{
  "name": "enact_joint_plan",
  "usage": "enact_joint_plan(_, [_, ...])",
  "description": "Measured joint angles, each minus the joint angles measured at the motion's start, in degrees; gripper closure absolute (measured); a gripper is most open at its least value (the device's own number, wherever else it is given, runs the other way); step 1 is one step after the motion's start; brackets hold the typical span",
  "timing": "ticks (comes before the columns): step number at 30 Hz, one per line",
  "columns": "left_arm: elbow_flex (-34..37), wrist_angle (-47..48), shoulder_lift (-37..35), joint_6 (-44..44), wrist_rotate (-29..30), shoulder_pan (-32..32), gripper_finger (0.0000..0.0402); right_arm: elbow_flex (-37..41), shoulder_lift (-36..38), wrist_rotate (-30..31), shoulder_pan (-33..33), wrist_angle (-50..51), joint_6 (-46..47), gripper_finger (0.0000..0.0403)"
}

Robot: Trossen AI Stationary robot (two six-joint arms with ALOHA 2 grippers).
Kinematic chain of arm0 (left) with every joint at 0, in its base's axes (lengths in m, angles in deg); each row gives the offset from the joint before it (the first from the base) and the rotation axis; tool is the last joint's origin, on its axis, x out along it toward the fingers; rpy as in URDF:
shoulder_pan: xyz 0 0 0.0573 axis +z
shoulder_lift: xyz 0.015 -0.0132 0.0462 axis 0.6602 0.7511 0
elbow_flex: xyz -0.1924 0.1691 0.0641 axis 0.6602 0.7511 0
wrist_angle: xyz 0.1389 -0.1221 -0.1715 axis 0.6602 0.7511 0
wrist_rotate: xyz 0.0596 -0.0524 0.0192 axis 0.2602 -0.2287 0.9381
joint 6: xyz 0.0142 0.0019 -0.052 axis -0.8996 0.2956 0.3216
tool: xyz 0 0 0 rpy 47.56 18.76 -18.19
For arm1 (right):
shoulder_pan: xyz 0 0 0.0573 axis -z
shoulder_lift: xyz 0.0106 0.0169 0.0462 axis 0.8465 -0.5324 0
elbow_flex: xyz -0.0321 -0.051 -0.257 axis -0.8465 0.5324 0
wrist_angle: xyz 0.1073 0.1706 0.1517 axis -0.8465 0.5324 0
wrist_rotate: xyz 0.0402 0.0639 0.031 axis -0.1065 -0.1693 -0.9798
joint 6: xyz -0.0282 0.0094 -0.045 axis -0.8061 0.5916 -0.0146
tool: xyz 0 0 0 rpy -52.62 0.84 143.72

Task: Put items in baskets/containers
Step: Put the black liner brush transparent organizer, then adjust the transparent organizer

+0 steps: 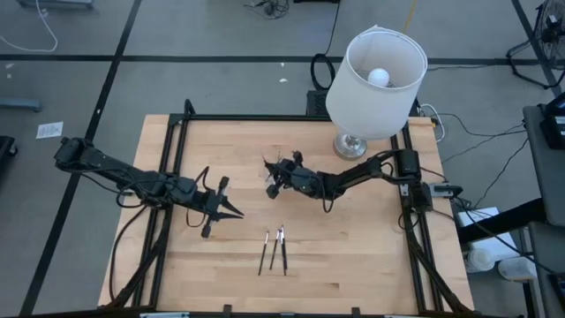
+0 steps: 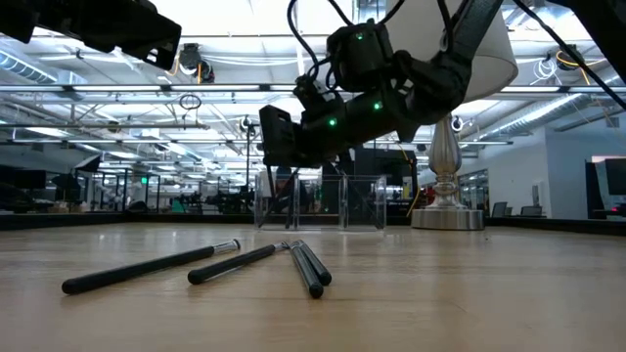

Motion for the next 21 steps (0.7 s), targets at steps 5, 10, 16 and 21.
enact_joint_plan(5, [0.0, 0.0, 0.0, -0.6, 1.0, 0.0, 0.0360, 0.0, 0.1, -0.1, 0.0, -0.1, 0.0, 0.0361])
enact_joint_plan(10, [0.0, -0.7, 0.0, -1.1, 1.0, 0.0, 0.0360, 0.0, 0.1, -0.1, -0.4, -0.8, -0.1, 0.0329])
enact_joint_plan(16, [0.0, -1.3, 0.0, -1.1, 1.0, 0.0, 0.0360, 0.0, 0.9, 0.1, -1.1, -1.8, -1.7, 0.0310])
enact_joint_plan(21, [0.0, -1.1, 0.0, -1.0, 1.0, 0.0, 0.0360, 0.0, 3.8, 0.1, -2.5, -1.5, -5.7, 0.0311])
